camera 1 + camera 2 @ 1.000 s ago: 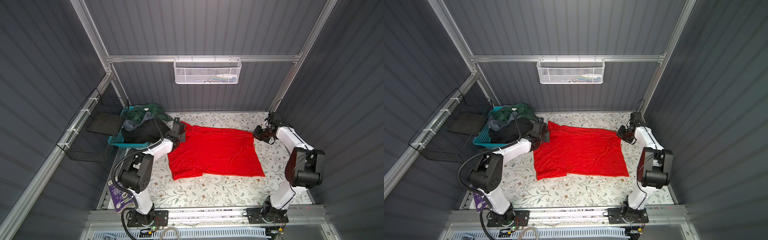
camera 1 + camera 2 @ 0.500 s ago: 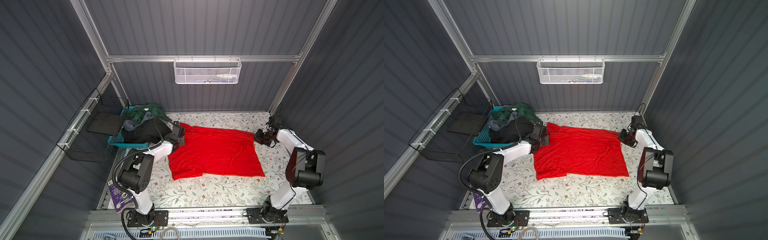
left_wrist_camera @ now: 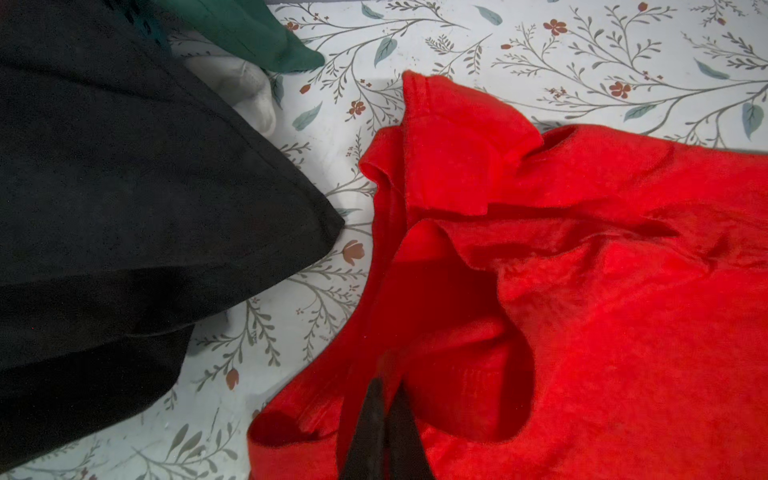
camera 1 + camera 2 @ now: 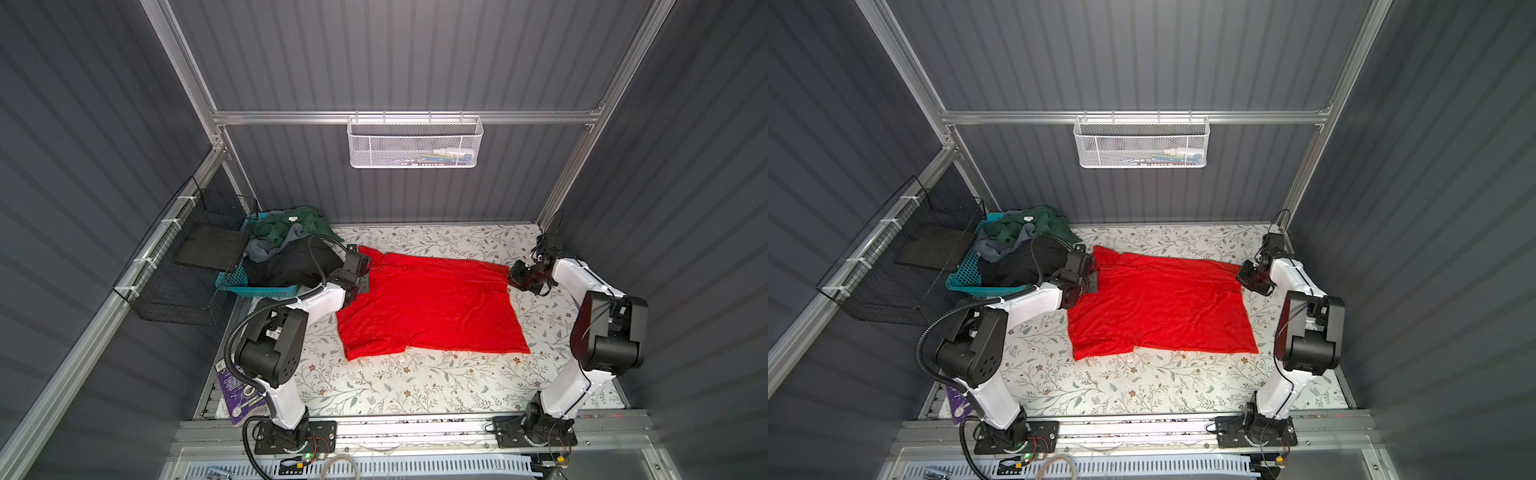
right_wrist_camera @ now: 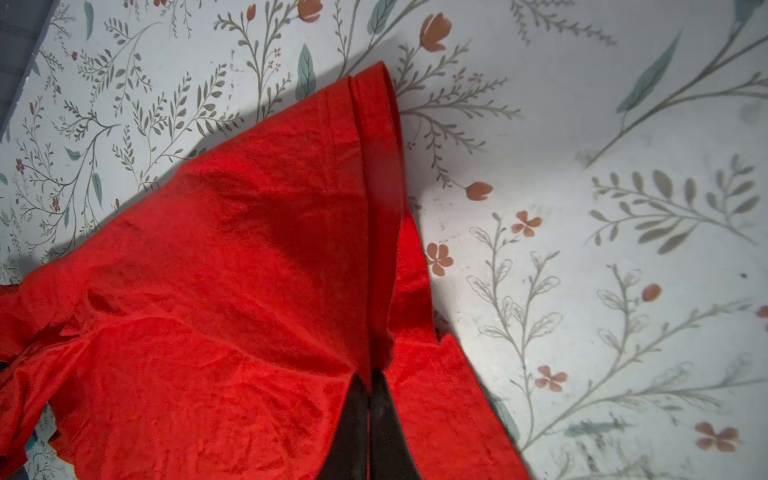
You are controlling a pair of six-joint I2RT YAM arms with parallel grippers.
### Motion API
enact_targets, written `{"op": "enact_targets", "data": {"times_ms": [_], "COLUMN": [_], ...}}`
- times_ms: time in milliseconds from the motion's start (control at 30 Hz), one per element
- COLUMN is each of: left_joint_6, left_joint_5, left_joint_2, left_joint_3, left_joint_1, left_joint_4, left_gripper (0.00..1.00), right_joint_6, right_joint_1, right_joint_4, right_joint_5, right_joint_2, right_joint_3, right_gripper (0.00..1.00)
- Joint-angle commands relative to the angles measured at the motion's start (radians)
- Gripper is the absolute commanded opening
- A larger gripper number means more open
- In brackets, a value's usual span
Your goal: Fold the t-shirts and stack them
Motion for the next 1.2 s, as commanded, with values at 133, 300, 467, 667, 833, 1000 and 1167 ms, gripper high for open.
{"op": "enact_targets", "data": {"times_ms": [133, 300, 467, 667, 833, 1000, 1167], "left_joint_6": [-0.008, -0.016, -0.018, -0.044, -0.107, -0.126, -0.160], "left_joint_5": [-0.014, -0.006, -0.007, -0.007, 0.011, 0.092, 0.228], "left_joint_2": [-0.050, -0.042, -0.061, -0.085, -0.146, -0.151, -0.087], "left_joint_3": [-0.003, -0.004, -0.014, 0.022, 0.050, 0.078, 0.091], "left_joint_1": [-0.002, -0.002, -0.002, -0.002, -0.002, -0.002, -0.002], "left_joint_4": [-0.026, -0.030, -0.040, -0.149, -0.221, -0.242, -0.218], "left_gripper": [0.00, 0.00, 0.00, 0.61, 0.79, 0.82, 0.79], "right_joint_6": [-0.014, -0.008, -0.022, -0.033, -0.034, -0.018, 0.006], "right_joint_1": [-0.009, -0.011, -0.013, -0.009, 0.000, 0.009, 0.044], "right_joint_4": [-0.013, -0.018, -0.066, -0.076, -0.070, -0.057, -0.056], "right_joint_5": [0.032, 0.071, 0.108, 0.083, 0.109, 0.110, 0.078], "right_joint_2": [0.011, 0.024, 0.070, 0.067, -0.004, -0.077, -0.163], "right_joint_3": [-0.005, 0.005, 0.054, 0.054, 0.038, 0.013, -0.031], "right_gripper": [0.00, 0.00, 0.00, 0.34, 0.72, 0.85, 0.86]}}
